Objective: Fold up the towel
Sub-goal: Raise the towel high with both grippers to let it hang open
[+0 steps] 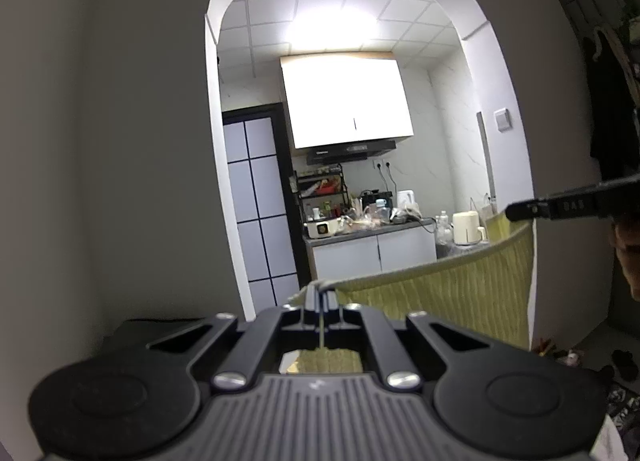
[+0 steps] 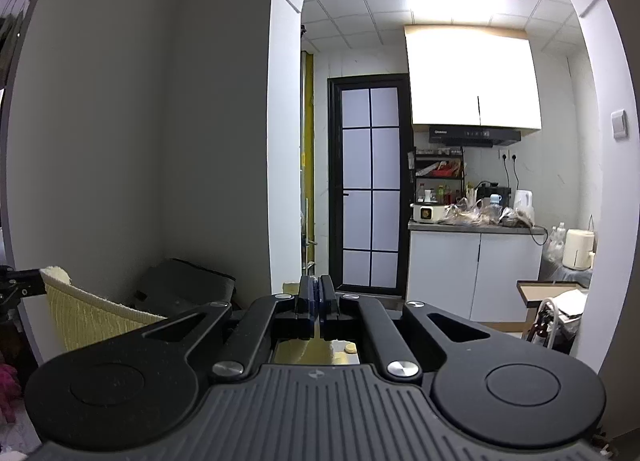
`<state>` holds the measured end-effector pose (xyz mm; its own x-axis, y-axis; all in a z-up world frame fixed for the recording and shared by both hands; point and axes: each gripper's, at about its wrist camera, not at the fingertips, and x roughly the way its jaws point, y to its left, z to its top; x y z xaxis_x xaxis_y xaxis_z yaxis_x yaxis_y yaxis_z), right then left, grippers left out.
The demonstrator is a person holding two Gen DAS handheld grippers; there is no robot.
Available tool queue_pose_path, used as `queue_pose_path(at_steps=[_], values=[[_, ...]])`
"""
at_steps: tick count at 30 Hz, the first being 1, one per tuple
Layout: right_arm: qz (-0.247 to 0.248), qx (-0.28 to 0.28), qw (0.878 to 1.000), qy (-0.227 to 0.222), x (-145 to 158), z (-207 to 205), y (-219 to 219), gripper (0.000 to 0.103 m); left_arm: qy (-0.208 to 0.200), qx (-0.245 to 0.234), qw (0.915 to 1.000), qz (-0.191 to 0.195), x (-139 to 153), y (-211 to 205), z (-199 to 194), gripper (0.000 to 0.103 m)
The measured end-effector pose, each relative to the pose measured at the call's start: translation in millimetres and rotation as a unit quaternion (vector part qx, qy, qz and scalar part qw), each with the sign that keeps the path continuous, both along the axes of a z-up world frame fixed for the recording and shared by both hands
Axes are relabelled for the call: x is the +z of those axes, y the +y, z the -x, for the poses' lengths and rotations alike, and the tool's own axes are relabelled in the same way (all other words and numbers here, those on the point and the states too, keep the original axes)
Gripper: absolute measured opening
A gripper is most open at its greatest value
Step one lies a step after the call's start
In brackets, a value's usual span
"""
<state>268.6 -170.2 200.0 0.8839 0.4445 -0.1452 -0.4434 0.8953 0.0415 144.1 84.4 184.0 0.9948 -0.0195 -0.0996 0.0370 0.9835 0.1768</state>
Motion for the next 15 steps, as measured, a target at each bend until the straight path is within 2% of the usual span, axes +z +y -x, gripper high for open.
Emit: queue_pose_path(at_steps=[15], values=[[-0.007, 0.001, 1.0, 0.017, 0.9, -71.3, 26.4, 0.003, 0.017, 0.015, 0.9997, 0.0, 2.5, 24.0, -73.4, 0.002]])
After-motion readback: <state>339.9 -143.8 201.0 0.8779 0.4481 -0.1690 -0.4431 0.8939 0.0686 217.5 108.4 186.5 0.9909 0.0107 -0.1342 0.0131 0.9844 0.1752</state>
